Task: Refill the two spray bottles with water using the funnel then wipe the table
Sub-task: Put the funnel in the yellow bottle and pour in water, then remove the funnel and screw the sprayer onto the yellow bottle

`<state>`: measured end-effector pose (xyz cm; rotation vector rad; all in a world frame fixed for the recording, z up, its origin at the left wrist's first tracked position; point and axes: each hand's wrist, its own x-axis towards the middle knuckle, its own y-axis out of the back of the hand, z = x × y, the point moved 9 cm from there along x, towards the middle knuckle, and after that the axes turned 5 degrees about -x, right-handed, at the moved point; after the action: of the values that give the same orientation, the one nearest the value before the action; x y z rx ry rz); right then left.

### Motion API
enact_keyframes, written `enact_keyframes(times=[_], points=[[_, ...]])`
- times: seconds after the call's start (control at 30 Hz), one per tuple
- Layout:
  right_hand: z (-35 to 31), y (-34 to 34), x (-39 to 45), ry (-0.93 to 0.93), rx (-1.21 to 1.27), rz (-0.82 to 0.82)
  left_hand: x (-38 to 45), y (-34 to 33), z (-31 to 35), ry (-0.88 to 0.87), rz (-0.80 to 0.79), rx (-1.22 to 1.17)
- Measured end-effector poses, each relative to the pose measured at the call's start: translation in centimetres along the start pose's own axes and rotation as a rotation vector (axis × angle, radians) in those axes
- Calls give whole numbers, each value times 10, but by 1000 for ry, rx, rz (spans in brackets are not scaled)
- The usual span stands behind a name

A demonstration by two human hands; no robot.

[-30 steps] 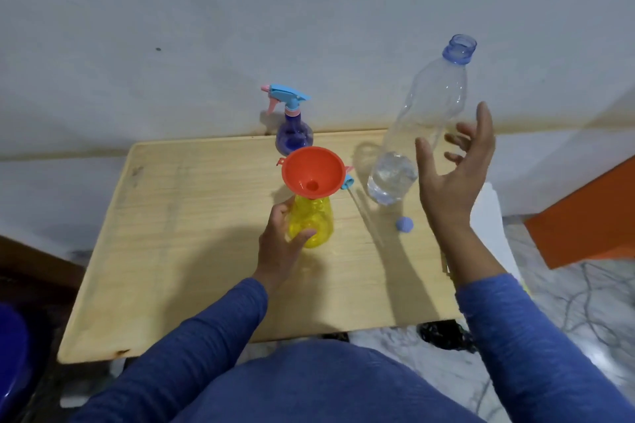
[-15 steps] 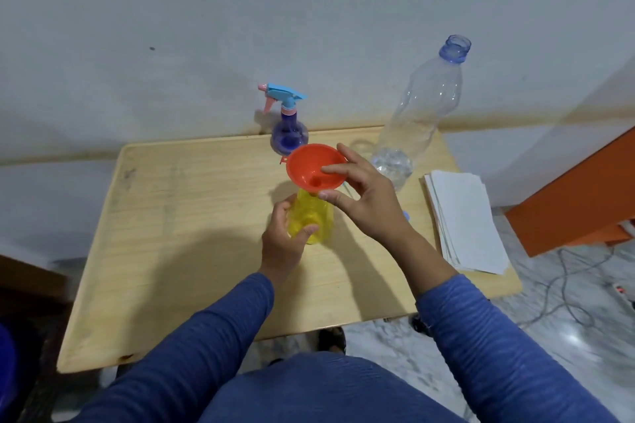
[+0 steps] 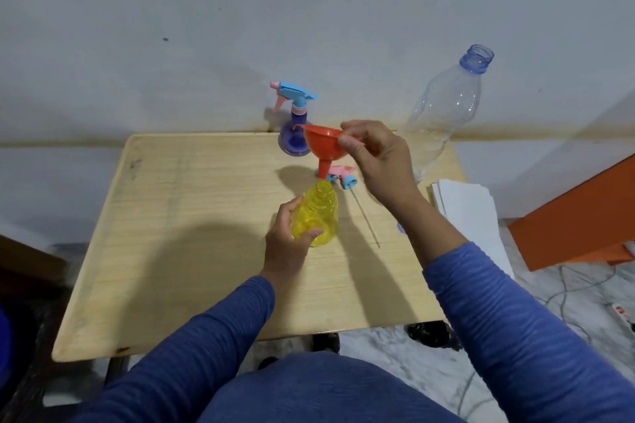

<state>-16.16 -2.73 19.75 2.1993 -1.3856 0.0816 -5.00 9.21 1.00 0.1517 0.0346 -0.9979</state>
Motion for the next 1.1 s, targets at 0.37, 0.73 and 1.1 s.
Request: enact_keyframes(times=[0.37,0.73,1.1], points=[[95,-115,47,-175,-176,-576,-4,2,11,20,34,67],[132,-135,30,-219,-195,-677,-4,6,9,34,77,63],[171,-65,-2,-301,-552,-189,-2,4,8,45,85,91]])
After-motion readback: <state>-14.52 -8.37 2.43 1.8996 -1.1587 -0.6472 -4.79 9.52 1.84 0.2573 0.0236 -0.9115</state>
